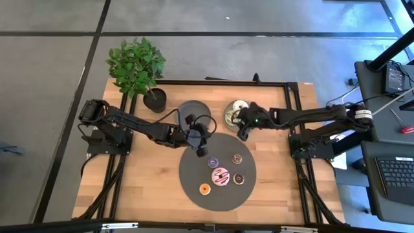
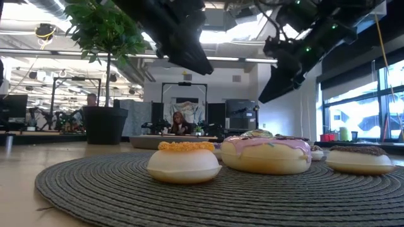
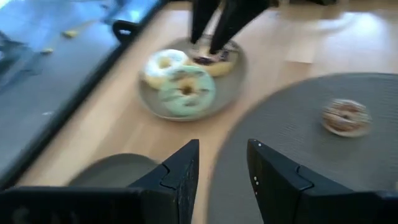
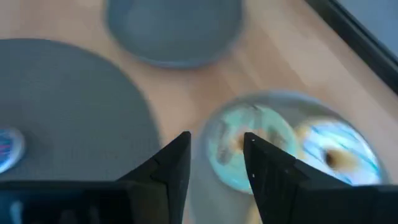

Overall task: Pick & Place donuts
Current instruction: Put the small blue donut on the dark gray plate

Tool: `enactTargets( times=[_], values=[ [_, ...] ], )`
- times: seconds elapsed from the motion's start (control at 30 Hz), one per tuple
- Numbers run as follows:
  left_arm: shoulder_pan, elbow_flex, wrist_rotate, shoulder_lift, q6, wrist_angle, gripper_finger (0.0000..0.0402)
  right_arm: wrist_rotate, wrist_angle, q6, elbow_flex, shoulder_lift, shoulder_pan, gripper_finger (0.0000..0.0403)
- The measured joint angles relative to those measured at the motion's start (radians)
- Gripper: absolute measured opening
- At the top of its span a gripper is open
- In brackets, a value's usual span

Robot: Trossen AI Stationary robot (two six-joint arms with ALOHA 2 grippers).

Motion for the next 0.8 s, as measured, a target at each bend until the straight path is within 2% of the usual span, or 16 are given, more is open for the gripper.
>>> enactTargets(
  times=[0.13,0.33,0.43,0.6,0.8],
  values=[
    [-0.001,0.000,0.155,0.000,0.045,0.000,0.0130,-0.047,0.041,-0.035,0.000,0.013,0.072,0.0149],
    [0.000,0.000,0.446,0.000,0.233,0.001,0.0130,-0.048,0.052,-0.055,0.000,0.013,0.137,0.0149],
    [-0.001,0.000,0.576,0.001,0.254,0.002,0.0130,-0.048,0.051,-0.055,0.000,0.013,0.154,0.0149],
    [0.000,0.000,0.589,0.002,0.249,0.009,0.0130,-0.047,0.050,-0.052,0.000,0.013,0.162,0.0149],
    [0.000,0.000,0.564,0.070,0.245,0.106,0.0130,-0.047,0.045,-0.052,0.000,0.013,0.162,0.0149]
  ],
)
